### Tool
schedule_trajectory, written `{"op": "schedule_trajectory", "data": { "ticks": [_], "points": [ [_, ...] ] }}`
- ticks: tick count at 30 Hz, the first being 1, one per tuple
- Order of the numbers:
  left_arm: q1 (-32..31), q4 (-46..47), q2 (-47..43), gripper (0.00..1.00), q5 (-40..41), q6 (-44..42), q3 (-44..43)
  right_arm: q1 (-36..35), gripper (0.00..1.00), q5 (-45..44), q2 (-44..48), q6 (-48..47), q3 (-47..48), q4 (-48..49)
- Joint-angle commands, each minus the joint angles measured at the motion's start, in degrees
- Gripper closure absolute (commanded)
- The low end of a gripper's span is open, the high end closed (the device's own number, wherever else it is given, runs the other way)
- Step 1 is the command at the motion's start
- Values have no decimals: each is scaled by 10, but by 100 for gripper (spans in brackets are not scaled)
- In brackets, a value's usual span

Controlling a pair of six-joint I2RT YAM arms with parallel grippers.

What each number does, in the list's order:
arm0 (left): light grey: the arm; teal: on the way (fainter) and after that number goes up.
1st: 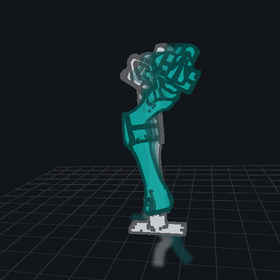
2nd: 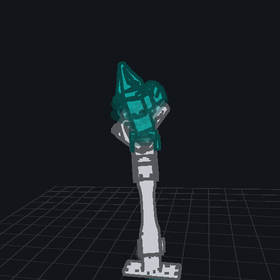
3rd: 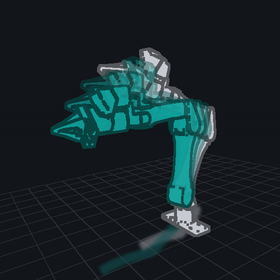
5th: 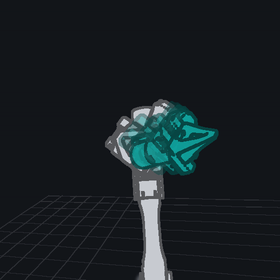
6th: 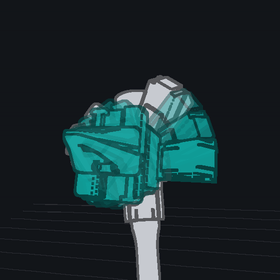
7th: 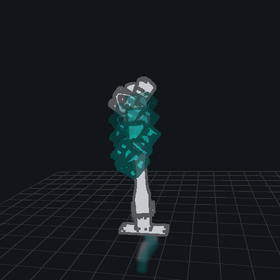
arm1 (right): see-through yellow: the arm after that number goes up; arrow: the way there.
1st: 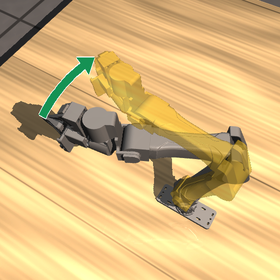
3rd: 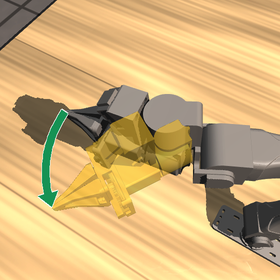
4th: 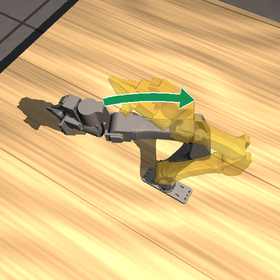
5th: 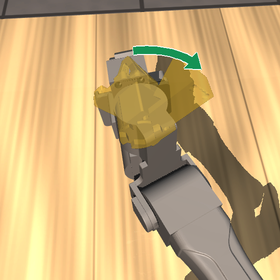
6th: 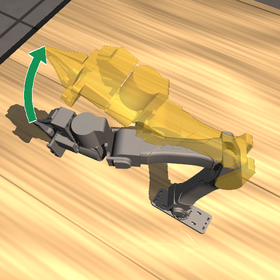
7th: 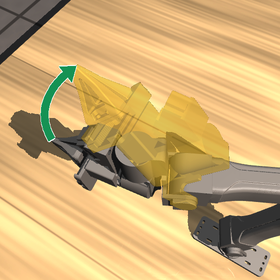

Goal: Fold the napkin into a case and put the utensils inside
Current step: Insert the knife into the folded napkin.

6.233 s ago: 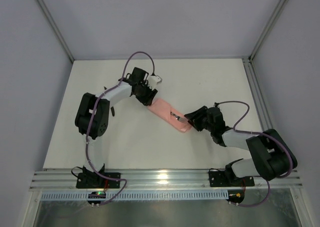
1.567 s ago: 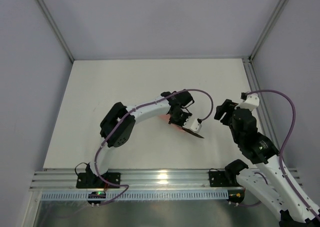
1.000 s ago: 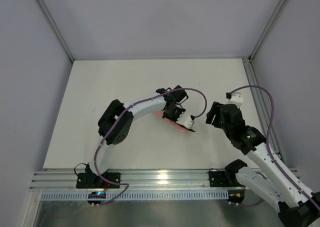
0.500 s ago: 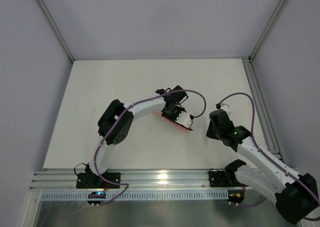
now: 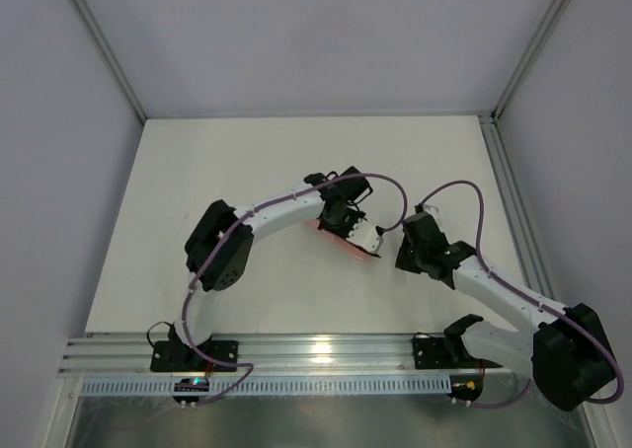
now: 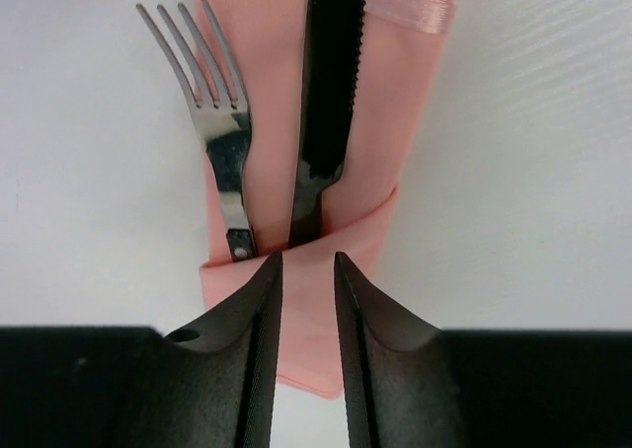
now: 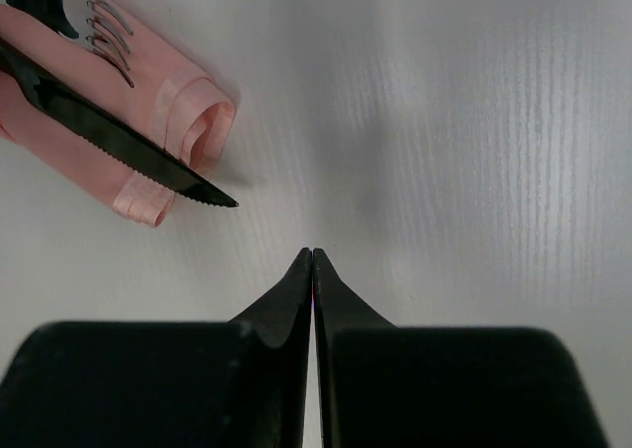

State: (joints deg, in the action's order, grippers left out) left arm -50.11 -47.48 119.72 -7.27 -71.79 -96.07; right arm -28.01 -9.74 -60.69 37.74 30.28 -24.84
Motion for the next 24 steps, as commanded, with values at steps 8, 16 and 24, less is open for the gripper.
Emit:
{"op": "schedule_trajectory", "data": {
  "ticks": [8, 16, 24],
  "points": [
    [74, 48, -75, 73, 43, 346, -61, -39, 96, -12, -60, 69, -8, 60],
    [197, 179, -68, 73, 169, 560, 31, -72, 96, -41, -116, 102, 3, 68],
    [229, 244, -20, 73, 205, 567, 80, -78, 96, -70, -165, 91, 43, 56]
  ]
}}
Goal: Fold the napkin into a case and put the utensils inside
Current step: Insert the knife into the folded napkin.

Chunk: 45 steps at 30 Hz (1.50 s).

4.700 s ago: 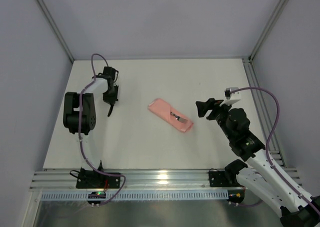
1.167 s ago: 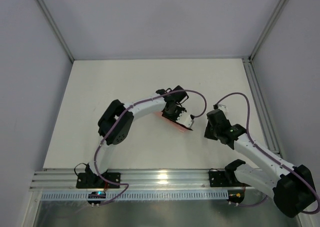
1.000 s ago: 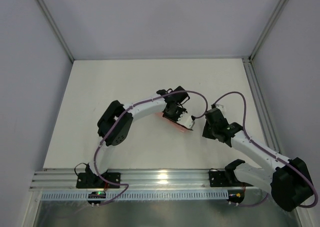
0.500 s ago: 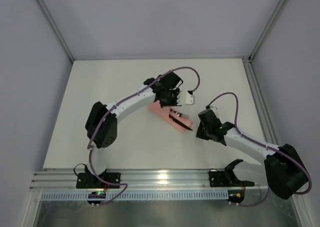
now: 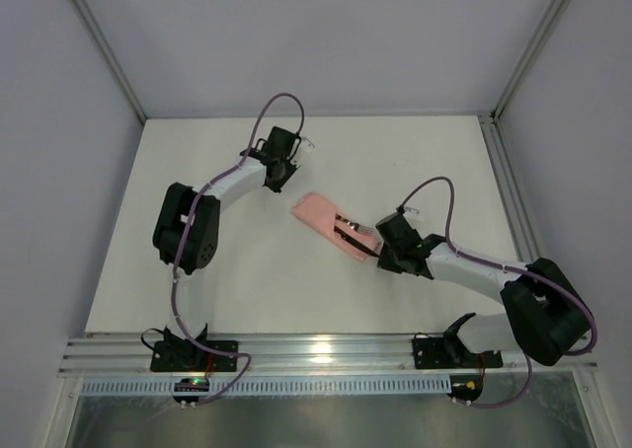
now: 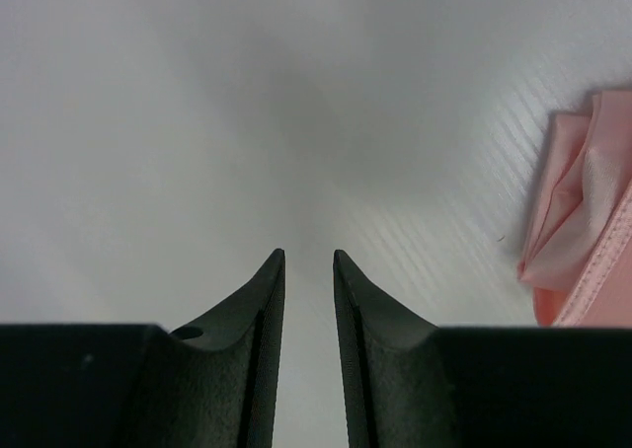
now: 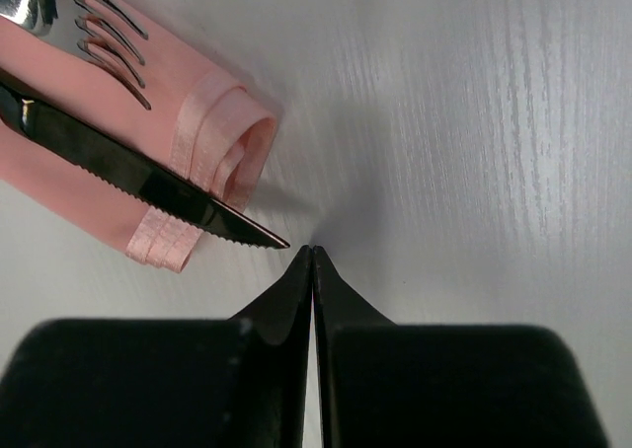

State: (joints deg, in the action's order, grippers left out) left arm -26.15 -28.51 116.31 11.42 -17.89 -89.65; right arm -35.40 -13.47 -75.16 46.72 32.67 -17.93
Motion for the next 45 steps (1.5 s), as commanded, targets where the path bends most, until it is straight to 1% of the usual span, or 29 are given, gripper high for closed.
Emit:
{"op": "schedule_trajectory", "data": {
  "ticks": [1, 5, 9, 13, 19, 26, 33, 37, 45],
  "points": [
    [-11, 56, 21, 73, 19, 29, 18, -3, 96, -33, -25, 0, 22, -16],
    [-11, 65, 27, 73, 10, 30, 25, -4, 96, -43, -35, -5, 35, -36],
    [-14, 64, 29, 73, -2, 31, 32, -4, 96, -51, -16, -3, 24, -59],
    [-20, 72, 28, 74, 1, 29, 46, -3, 96, -58, -14, -7, 21, -57],
    [-21, 81, 36, 74, 5, 25, 52, -4, 96, -48, -55, -12, 49, -41],
    [-26, 91, 38, 75, 16, 10, 60, -11, 96, -27, -77, -10, 73, -18],
    [-31, 101, 32, 75, 18, -1, 76, -20, 96, -27, -121, -1, 114, 3],
    [-34, 100, 36, 75, 16, -11, 76, -26, 96, -30, -146, -8, 151, -3],
    [-36, 106, 32, 75, 7, -28, 95, -35, 96, -45, -177, -15, 184, -21]
  ]
}}
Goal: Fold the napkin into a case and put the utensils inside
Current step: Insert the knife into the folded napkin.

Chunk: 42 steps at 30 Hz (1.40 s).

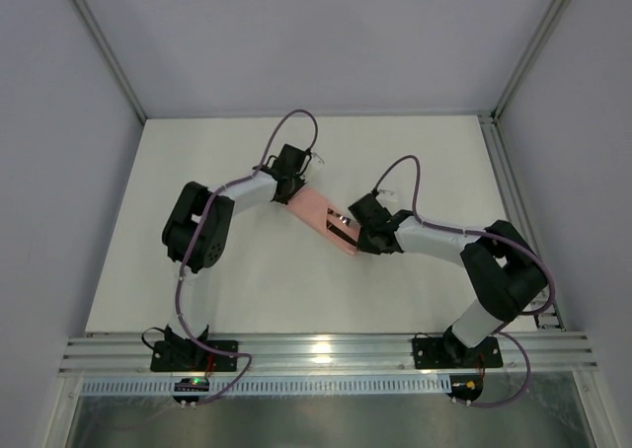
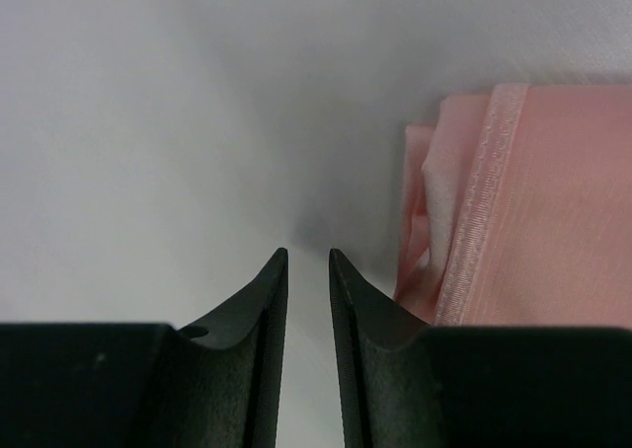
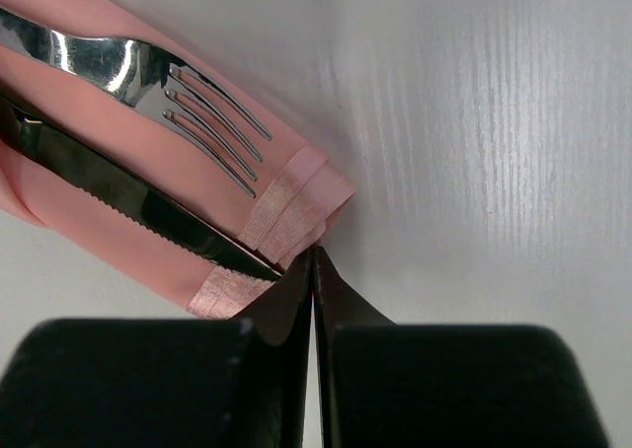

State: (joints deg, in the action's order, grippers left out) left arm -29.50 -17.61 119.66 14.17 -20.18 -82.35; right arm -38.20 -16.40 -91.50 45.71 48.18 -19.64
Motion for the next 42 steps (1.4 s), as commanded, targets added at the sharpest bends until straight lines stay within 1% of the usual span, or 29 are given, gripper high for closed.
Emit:
{"op": "schedule_trajectory", "data": {
  "ticks": [1, 4, 5, 7, 8, 9, 11, 12, 13, 14, 15, 16, 17, 18, 19, 22, 23, 24, 25, 27, 28, 32, 36, 41, 42],
  "points": [
    [-2, -3, -1, 75, -20, -5, 23, -10, 96, -20, -17, -8, 39, -9],
    [-1, -1, -4, 76, -15, -3, 23, -11, 96, -36, -12, -23, 49, -43],
    [-1, -1, -4, 76, -10, -5, 23, -12, 96, -47, 9, -30, 48, -58],
    [1, 6, -13, 76, -3, -9, 27, -14, 91, -47, 41, -77, 38, -68],
    [3, 7, -16, 76, -1, -11, 27, -16, 86, -47, 76, -96, 35, -79],
    [8, 4, -20, 76, -2, -9, 27, -16, 84, -43, 93, -146, 30, -82],
    [17, -5, -35, 76, -24, -3, 21, -16, 84, -31, 140, -198, 24, -65],
    [22, -11, -41, 76, -36, 10, 18, -16, 83, 12, 155, -263, 17, -48],
    [34, -24, -45, 76, -46, 16, 15, -16, 80, 43, 164, -293, 13, -25],
    [40, -30, -55, 76, -62, 22, 11, -16, 74, 74, 169, -321, 13, 15],
    [44, -32, -59, 76, -69, 32, 11, -16, 70, 123, 164, -344, 17, 34],
    [51, -40, -64, 76, -75, 36, 11, -16, 68, 135, 153, -385, 20, 50],
    [54, -45, -73, 76, -84, 41, 14, -16, 66, 143, 141, -402, 23, 76],
    [58, -52, -79, 76, -104, 47, 15, -17, 63, 146, 106, -417, 42, 79],
    [62, -56, -83, 76, -111, 61, 16, -16, 63, 155, 86, -438, 54, 75],
    [76, -66, -96, 74, -139, 91, 19, -17, 62, 189, 5, -470, 115, 45],
    [84, -64, -100, 73, -140, 99, 22, -17, 63, 190, -10, -475, 126, 43],
    [86, -62, -103, 71, -168, 108, 24, -17, 64, 190, -23, -479, 141, 43],
    [87, -59, -105, 70, -169, 116, 25, -17, 65, 182, -39, -481, 145, 48],
    [87, -48, -105, 68, -182, 125, 30, -18, 67, 178, -48, -486, 149, 53],
    [87, -46, -103, 68, -189, 129, 30, -18, 67, 190, -54, -487, 151, 55],
    [87, -40, -89, 67, -182, 140, 27, -17, 67, 194, -73, -485, 152, 54],
    [86, -49, -70, 71, -191, 143, 18, -17, 67, 175, -94, -482, 156, 46],
    [86, -52, -59, 73, -205, 147, 12, -17, 67, 167, -104, -484, 162, 39],
    [85, -52, -58, 73, -205, 148, 11, -18, 67, 148, -105, -485, 162, 40]
  ]
}}
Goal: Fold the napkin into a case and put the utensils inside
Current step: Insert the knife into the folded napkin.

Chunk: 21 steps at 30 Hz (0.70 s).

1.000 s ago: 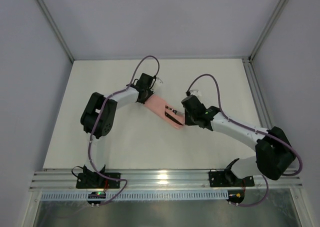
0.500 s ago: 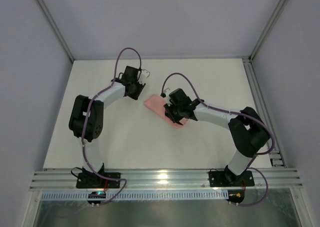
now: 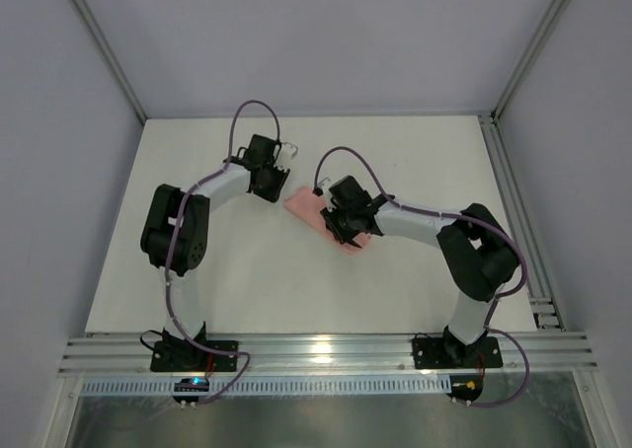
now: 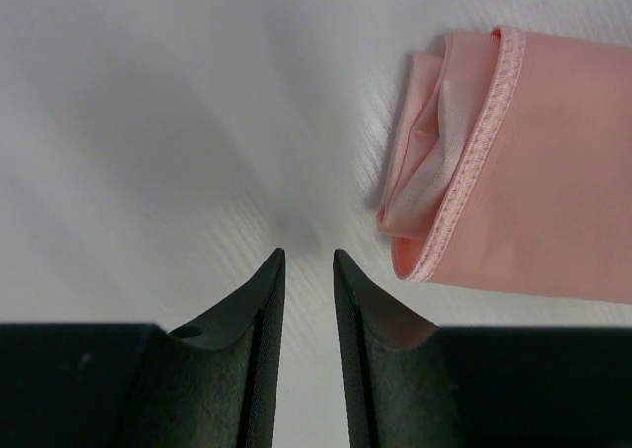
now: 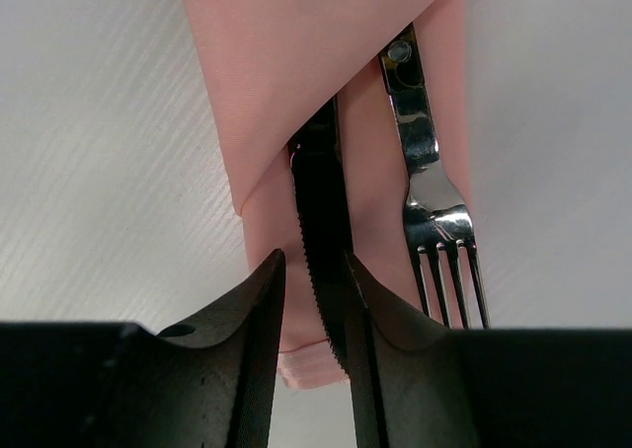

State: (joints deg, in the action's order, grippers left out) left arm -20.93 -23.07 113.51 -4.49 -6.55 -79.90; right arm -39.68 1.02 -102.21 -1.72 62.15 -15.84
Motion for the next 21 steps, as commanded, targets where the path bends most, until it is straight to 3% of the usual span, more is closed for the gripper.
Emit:
{"op": "schedule_trajectory", "data": {
  "ticks": [1, 16, 21],
  "points": [
    [-2, 4, 7, 73, -20, 12, -13, -3, 67, -27, 0, -13, 22, 2],
    [-6, -7, 5, 76, -10, 2, -26, -6, 66, -43, -33, -36, 70, -44],
    [-6, -10, 7, 76, -15, 4, -28, -6, 66, -11, -45, -35, 58, -42]
  ]
}}
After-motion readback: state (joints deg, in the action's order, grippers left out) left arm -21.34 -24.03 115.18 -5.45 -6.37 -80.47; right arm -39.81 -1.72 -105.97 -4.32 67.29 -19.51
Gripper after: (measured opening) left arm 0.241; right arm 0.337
